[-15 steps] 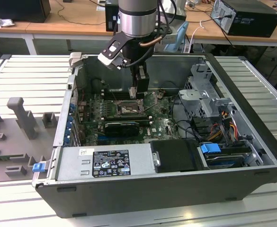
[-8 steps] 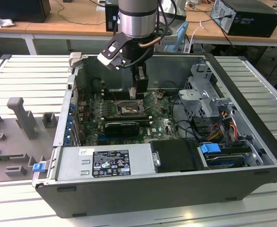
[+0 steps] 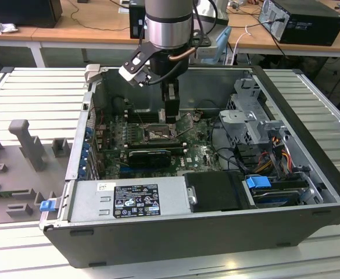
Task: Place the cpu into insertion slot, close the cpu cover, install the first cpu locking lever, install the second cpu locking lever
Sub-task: 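Place the cpu into insertion slot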
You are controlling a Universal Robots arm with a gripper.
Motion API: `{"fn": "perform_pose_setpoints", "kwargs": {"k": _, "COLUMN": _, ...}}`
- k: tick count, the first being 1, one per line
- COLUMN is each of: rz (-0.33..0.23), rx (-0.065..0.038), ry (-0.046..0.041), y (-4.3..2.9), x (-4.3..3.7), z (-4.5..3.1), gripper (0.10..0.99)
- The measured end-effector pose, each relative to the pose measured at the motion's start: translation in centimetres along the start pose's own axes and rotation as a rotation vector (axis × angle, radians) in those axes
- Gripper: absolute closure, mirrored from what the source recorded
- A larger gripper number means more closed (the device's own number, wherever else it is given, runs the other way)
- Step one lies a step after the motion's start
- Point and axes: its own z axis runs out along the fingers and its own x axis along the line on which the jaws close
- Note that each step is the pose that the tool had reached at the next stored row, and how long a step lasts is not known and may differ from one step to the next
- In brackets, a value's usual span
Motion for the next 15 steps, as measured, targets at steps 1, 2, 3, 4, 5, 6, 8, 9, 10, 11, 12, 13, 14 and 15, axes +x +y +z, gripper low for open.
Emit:
{"fn": "perform_pose_setpoints", "kwargs": {"k": 1, "rz": 0.0, "rx": 0.0, "ry": 0.0, "y": -0.02, "x": 0.0, "z": 0.19, "gripper": 0.557}}
{"fn": "perform_pose_setpoints", "kwargs": {"k": 2, "rz": 0.0, "rx": 0.0, "ry": 0.0001, "y": -0.02, "x": 0.0, "z": 0.28, "gripper": 0.557}}
{"fn": "perform_pose_setpoints", "kwargs": {"k": 3, "rz": -0.001, "rx": 0.0, "ry": 0.0, "y": -0.03, "x": 0.0, "z": 0.33, "gripper": 0.557}}
{"fn": "perform_pose_setpoints", "kwargs": {"k": 4, "rz": -0.009, "rx": 0.0, "ry": 0.0007, "y": -0.04, "x": -0.01, "z": 0.39, "gripper": 0.557}}
{"fn": "perform_pose_setpoints", "kwargs": {"k": 5, "rz": -0.015, "rx": 0.0, "ry": 0.001, "y": -0.04, "x": -0.01, "z": 0.41, "gripper": 0.557}}
{"fn": "perform_pose_setpoints", "kwargs": {"k": 6, "rz": -0.023, "rx": 0.0, "ry": 0.0017, "y": -0.04, "x": -0.01, "z": 0.44, "gripper": 0.557}}
{"fn": "perform_pose_setpoints", "kwargs": {"k": 8, "rz": -0.035, "rx": 0.001, "ry": 0.0029, "y": -0.09, "x": -0.01, "z": 0.58, "gripper": 0.557}}
{"fn": "perform_pose_setpoints", "kwargs": {"k": 9, "rz": -0.036, "rx": 0.001, "ry": 0.0029, "y": -0.16, "x": -0.01, "z": 0.6, "gripper": 0.557}}
{"fn": "perform_pose_setpoints", "kwargs": {"k": 10, "rz": -0.037, "rx": 0.003, "ry": 0.0029, "y": -0.23, "x": -0.02, "z": 0.63, "gripper": 0.557}}
{"fn": "perform_pose_setpoints", "kwargs": {"k": 11, "rz": -0.039, "rx": 0.005, "ry": 0.0032, "y": -0.28, "x": -0.01, "z": 0.69, "gripper": 0.557}}
{"fn": "perform_pose_setpoints", "kwargs": {"k": 12, "rz": -0.039, "rx": 0.005, "ry": 0.0031, "y": -0.32, "x": -0.01, "z": 0.72, "gripper": 0.557}}
{"fn": "perform_pose_setpoints", "kwargs": {"k": 13, "rz": -0.04, "rx": 0.006, "ry": 0.0032, "y": -0.34, "x": -0.01, "z": 0.77, "gripper": 0.557}}
{"fn": "perform_pose_setpoints", "kwargs": {"k": 14, "rz": -0.044, "rx": 0.011, "ry": 0.0035, "y": -0.4, "x": -0.01, "z": 0.97, "gripper": 0.557}}
{"fn": "perform_pose_setpoints", "kwargs": {"k": 15, "rz": -0.05, "rx": 0.015, "ry": 0.0037, "y": -0.43, "x": -0.02, "z": 1.09, "gripper": 0.557}}
